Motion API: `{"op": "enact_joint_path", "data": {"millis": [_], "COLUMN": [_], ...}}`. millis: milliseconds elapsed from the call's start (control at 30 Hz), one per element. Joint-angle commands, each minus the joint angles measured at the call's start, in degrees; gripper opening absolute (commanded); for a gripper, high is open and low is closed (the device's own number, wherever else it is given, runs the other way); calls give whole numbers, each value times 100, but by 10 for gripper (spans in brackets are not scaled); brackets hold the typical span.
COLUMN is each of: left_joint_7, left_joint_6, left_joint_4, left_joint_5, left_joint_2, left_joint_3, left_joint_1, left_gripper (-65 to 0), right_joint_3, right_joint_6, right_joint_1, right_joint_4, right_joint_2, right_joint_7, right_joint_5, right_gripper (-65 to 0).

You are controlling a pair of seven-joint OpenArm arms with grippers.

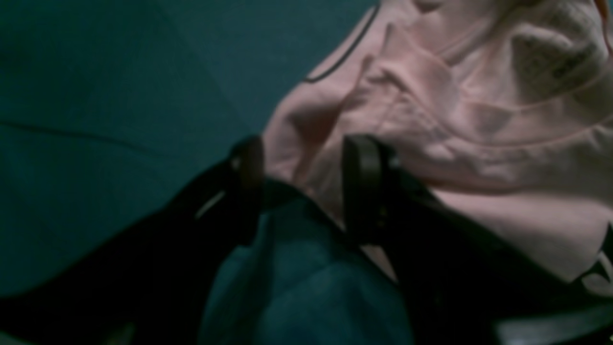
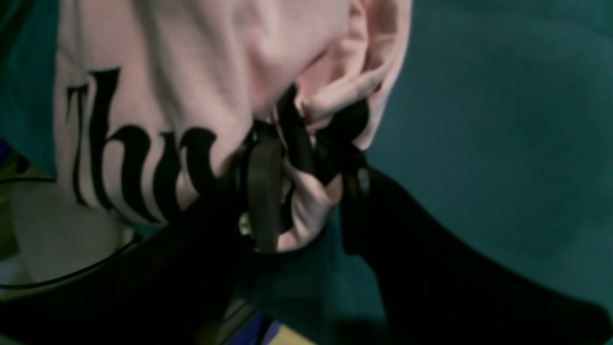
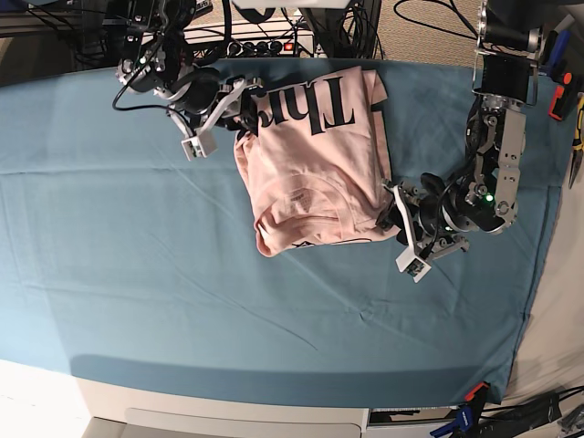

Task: Fold the T-shirt properly
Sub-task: 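Tuck and press the shirt's edges with both grippers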

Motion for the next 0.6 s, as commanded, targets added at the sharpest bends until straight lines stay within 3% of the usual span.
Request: {"op": "enact_joint_path", "data": {"millis": [0,167,567], "left_joint_7": [-105,-107,-105], "left_joint_6": [2,4,2], "left_joint_4": [79,79,79], "left_joint_5": [-48,-66,-66], "left_joint_2": [-48,-46,-48], "left_joint_3": [-39,-39,-39], "left_joint_1": [-127,-127,-122], "left_gripper": [-371,-371,-371], "right_joint_3": [-15,-15,-13], "right_joint_6": [28,35,50], "right_joint_1": [-68,-219,-203], "right_joint_4": [74,74,494], "right_joint_2": [2,2,7], "right_joint_7": [-79,-387,-662], "right_joint_5": [175,505,520], "right_gripper": [-451,-453,-450]}}
